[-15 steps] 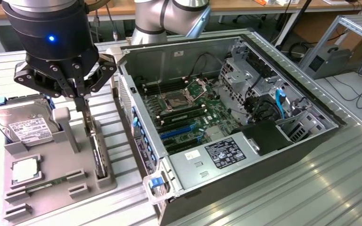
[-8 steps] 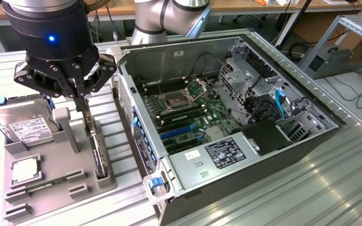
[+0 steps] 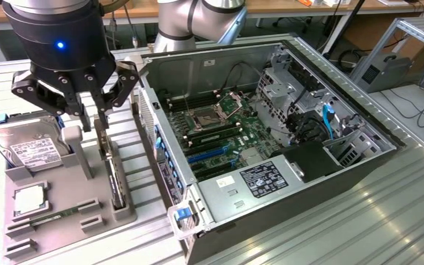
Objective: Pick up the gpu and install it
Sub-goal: 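Pick up the gpu and move the gpu toward the slot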
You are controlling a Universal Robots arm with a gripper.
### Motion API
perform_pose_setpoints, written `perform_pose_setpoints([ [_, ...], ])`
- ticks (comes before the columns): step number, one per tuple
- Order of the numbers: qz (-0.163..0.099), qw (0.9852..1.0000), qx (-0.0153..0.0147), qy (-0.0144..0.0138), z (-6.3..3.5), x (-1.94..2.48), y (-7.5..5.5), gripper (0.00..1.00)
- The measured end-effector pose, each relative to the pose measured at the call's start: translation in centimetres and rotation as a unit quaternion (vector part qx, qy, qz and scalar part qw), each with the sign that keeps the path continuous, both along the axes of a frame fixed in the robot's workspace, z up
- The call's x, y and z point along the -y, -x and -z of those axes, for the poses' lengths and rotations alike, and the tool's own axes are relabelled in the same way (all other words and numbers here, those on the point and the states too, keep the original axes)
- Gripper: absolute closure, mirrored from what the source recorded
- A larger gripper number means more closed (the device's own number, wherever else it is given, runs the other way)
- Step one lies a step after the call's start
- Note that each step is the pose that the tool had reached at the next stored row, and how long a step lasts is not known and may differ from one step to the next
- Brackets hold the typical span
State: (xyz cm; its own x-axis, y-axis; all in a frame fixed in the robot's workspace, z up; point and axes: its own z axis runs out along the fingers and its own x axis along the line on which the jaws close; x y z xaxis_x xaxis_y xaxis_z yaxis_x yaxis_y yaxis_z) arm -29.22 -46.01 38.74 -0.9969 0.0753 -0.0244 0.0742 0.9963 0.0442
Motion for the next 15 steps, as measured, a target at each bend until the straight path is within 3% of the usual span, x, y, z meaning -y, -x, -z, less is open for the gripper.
perform_pose_setpoints([
  [1, 0.000, 1.0000, 0.0000, 0.0000, 0.00, 0.00, 0.00, 0.64],
  [3, 0.000, 1.0000, 0.0000, 0.0000, 0.00, 0.00, 0.00, 0.64],
  [4, 0.000, 1.0000, 0.0000, 0.0000, 0.00, 0.00, 0.00, 0.58],
  [12, 0.000, 1.0000, 0.0000, 0.0000, 0.00, 0.00, 0.00, 0.56],
  [13, 0.000, 1.0000, 0.0000, 0.0000, 0.00, 0.00, 0.00, 0.50],
  [15, 0.000, 1.0000, 0.0000, 0.0000, 0.00, 0.00, 0.00, 0.50],
])
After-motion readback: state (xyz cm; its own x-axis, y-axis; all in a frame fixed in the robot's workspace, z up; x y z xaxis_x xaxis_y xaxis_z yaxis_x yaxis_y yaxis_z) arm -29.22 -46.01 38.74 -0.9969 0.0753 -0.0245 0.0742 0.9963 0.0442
